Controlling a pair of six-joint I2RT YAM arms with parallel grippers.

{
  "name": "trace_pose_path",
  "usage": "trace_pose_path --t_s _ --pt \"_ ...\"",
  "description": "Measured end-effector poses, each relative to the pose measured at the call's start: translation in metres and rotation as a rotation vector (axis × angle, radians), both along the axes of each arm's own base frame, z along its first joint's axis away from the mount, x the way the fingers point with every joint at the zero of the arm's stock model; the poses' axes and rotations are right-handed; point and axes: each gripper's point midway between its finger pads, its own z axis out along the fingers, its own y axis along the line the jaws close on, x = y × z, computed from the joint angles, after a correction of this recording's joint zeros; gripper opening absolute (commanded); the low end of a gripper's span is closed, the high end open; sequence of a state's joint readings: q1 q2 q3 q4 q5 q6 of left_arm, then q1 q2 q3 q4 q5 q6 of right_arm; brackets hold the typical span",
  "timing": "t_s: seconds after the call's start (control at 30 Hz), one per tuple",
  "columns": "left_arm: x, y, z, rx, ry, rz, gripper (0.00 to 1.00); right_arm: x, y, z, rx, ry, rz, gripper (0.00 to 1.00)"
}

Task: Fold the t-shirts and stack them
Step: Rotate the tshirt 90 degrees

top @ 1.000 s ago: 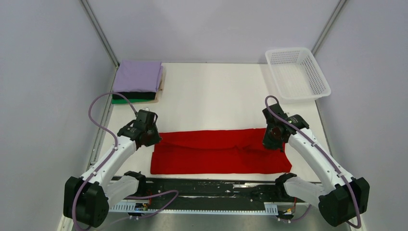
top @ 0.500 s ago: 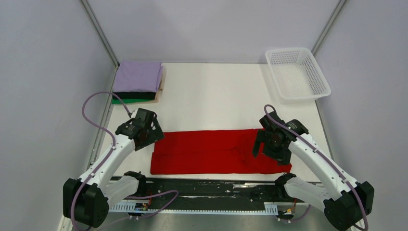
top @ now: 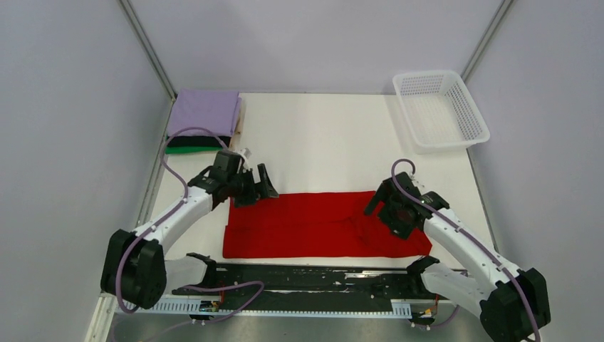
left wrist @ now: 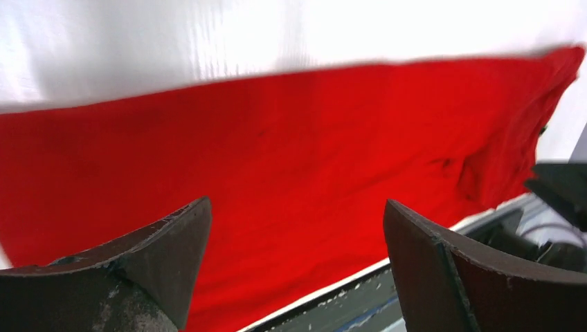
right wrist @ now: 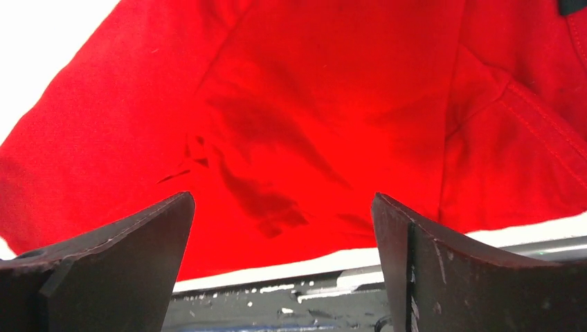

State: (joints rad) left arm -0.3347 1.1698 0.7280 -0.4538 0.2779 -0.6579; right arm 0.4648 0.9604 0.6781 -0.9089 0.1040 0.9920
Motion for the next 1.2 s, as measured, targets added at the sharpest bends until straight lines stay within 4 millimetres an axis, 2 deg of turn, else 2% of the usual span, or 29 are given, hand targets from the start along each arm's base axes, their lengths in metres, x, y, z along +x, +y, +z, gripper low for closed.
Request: trace_pose_path --t_s 0.1,0.2,0.27,0.43,0.63,0.8,0.93,1.07,1.2 --pt "-0.011 -0.011 -0.026 -0.014 0.075 -0.066 1.0 0.003 -0.004 -0.022 -0.011 0.029 -0.047 1.0" --pt "-0.022 -0.011 -0.053 -0.01 0.147 -0.084 1.0 0.008 -0.008 -0.044 -0.013 0.05 -0.088 1.0" --pt "-0.026 -0.012 -0.062 -0.016 0.172 -0.085 1.0 0.01 -0.011 -0.056 -0.016 0.073 -0.11 1.0" --pt "-0.024 -0.013 -0.06 -0.036 0.14 -0.078 1.0 0.034 -0.011 -0.057 -0.016 0.066 -0.122 1.0" --pt "-0.037 -0.006 -0.059 -0.037 0.124 -0.046 1.0 0.087 -0.003 -0.057 -0.069 0.079 -0.042 1.0" --pt "-0.06 0.008 -0.059 -0.008 0.16 -0.001 1.0 0.151 0.009 -0.058 -0.133 0.053 0.057 1.0" --pt "-0.075 0.009 -0.061 -0.029 0.181 0.023 1.0 0.227 0.028 -0.052 -0.141 -0.053 0.121 1.0" --pt "-0.072 -0.007 -0.058 -0.099 0.168 0.024 1.0 0.304 0.057 -0.045 -0.092 -0.192 0.177 1.0" --pt "-0.069 -0.032 -0.057 -0.138 0.16 -0.026 1.0 0.355 0.084 -0.039 -0.03 -0.295 0.243 1.0"
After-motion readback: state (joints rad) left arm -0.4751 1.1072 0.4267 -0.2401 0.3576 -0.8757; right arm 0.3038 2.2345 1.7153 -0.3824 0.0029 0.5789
